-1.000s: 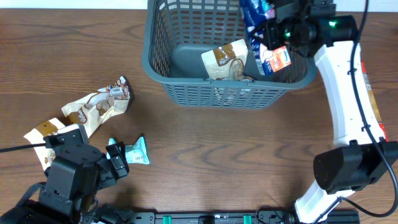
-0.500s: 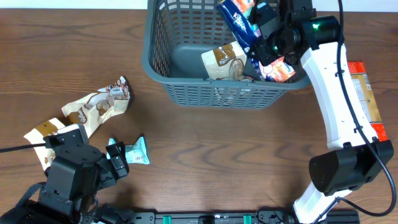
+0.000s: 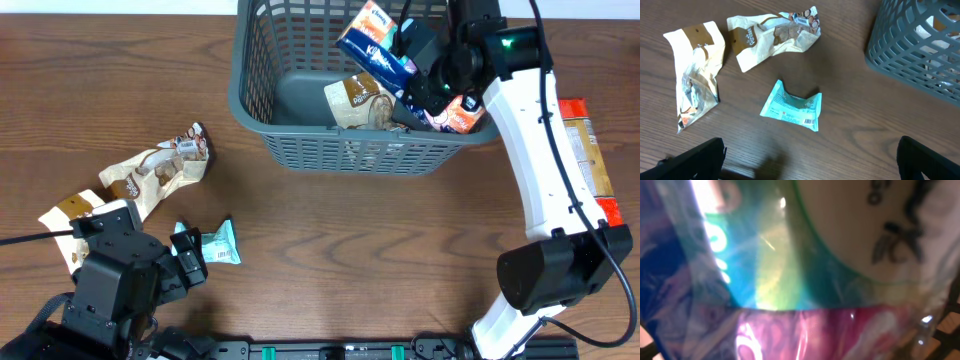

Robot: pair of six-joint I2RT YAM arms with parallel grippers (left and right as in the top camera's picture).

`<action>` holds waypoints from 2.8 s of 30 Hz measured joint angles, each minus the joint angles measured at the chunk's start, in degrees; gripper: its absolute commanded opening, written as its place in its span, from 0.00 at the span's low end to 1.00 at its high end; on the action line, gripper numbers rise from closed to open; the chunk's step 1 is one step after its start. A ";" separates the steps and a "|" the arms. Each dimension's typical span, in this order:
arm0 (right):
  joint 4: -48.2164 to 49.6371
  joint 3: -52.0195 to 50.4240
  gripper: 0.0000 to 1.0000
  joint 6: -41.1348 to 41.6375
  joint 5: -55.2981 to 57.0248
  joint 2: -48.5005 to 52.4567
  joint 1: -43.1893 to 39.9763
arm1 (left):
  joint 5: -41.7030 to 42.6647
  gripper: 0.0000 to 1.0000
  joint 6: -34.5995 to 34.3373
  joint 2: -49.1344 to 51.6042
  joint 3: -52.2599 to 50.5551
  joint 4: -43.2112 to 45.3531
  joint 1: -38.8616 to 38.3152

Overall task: Pack container
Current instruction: 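Lower the tissue box into the basket with the right gripper, then release the tissue box and withdraw the right gripper to the right, then reach the right gripper to the orange pasta packet and grasp it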

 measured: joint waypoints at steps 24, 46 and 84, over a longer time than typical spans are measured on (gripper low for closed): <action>4.50 -5.42 0.99 -2.78 -0.48 0.04 0.22 | 0.00 0.99 0.00 0.00 0.00 0.00 0.00; -8.20 37.09 0.99 5.42 13.33 -0.70 0.11 | 0.00 0.99 0.00 0.00 0.00 -0.02 0.00; -7.15 14.91 0.99 36.17 16.04 2.45 -43.85 | 0.00 0.99 0.00 0.00 0.00 0.00 0.00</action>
